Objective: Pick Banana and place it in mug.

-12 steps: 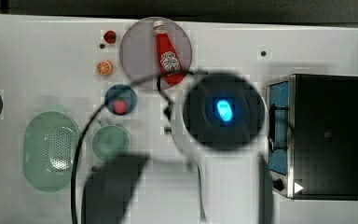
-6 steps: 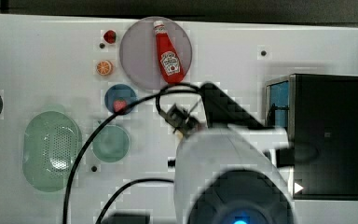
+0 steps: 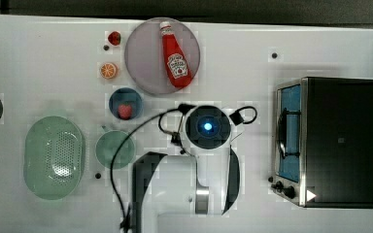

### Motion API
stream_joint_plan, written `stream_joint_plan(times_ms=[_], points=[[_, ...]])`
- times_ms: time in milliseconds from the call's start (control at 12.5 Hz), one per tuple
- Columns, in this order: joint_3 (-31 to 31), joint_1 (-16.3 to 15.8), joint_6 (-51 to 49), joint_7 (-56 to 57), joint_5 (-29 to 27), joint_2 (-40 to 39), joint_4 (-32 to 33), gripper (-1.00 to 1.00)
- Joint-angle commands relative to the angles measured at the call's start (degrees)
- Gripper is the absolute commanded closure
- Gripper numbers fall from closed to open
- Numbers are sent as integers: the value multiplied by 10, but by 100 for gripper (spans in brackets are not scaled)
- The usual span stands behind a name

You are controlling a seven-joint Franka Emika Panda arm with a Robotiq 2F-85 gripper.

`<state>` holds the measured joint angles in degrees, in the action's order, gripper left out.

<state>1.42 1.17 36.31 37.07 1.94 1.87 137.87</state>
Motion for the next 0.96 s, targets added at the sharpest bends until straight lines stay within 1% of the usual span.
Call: stream_joint_plan(times_ms=[80,240,480,720,800,960], points=[[4,1,85,256,-8,-37,14,-100],[3,1,152,344,-8,-94,21,-100],[1,1,255,355,-8,-167,21,-100],[-2,2,326,354,-8,-215,21,-100],[-1,2,335,354,-8,-221,21,-93],[-2,2,336,354,-8,-225,25,-45]])
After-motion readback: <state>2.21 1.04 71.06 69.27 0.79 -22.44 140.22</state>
